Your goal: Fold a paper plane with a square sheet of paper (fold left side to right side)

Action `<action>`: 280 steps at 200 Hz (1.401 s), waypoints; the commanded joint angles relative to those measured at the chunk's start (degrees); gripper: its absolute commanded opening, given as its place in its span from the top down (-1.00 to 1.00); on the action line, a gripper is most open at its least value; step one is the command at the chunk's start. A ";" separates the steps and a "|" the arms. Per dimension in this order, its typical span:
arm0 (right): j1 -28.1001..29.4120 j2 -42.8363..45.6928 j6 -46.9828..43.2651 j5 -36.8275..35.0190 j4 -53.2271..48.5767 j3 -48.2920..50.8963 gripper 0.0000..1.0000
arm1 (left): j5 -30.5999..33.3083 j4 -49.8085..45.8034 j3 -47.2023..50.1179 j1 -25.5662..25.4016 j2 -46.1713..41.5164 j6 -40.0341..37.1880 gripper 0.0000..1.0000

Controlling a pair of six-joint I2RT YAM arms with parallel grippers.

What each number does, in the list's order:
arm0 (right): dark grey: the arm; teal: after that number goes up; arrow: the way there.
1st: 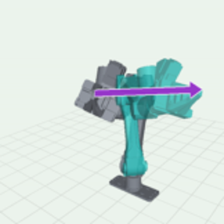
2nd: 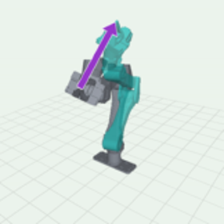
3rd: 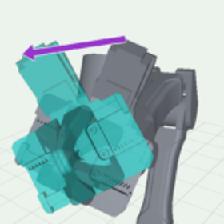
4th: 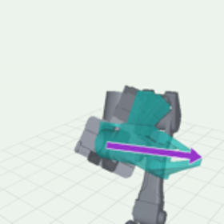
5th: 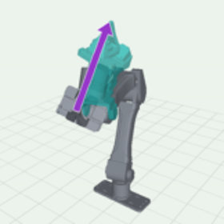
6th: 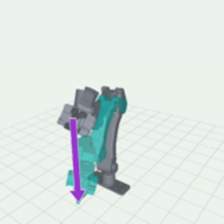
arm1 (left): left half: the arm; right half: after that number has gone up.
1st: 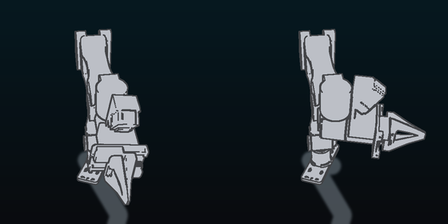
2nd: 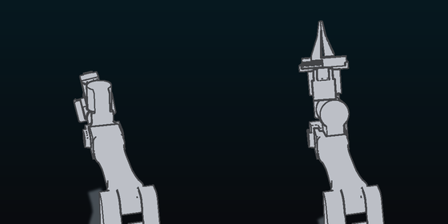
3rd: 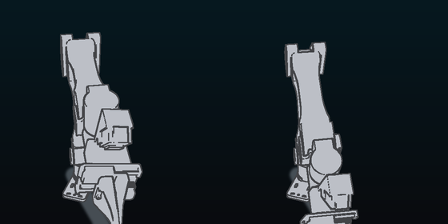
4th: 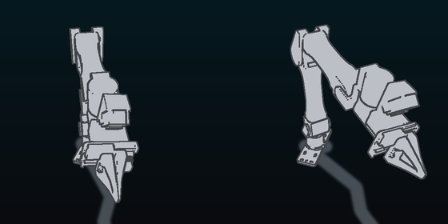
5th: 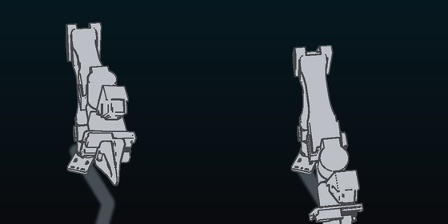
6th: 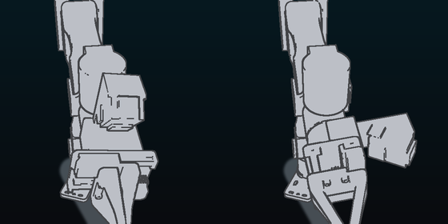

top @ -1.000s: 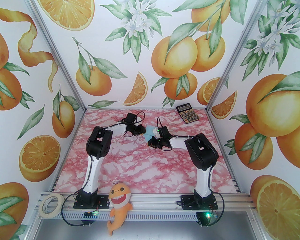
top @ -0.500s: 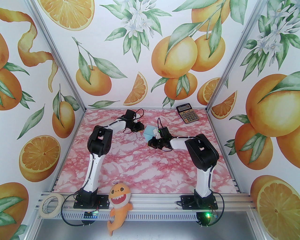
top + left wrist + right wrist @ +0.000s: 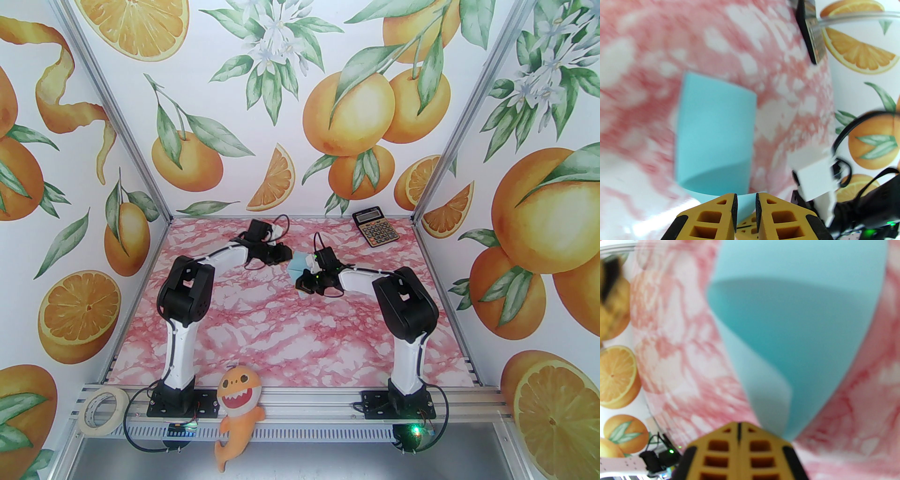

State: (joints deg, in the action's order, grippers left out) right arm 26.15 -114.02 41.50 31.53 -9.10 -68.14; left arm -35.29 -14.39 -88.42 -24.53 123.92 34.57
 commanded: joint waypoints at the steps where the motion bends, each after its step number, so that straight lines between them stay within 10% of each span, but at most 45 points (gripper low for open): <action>1: -0.42 -2.12 -0.80 0.47 -2.39 -3.29 0.98 | -2.15 4.00 2.02 -1.11 0.40 2.33 0.57; 280: 0.44 5.76 -1.05 2.62 0.64 14.55 1.00 | 7.48 -1.08 1.16 -0.73 7.08 1.11 1.00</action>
State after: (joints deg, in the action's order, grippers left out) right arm 25.98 -110.08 41.04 33.54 -2.31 -55.68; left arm -32.64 -12.95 -86.56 -25.91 129.14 37.08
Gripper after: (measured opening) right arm 0.047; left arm 0.045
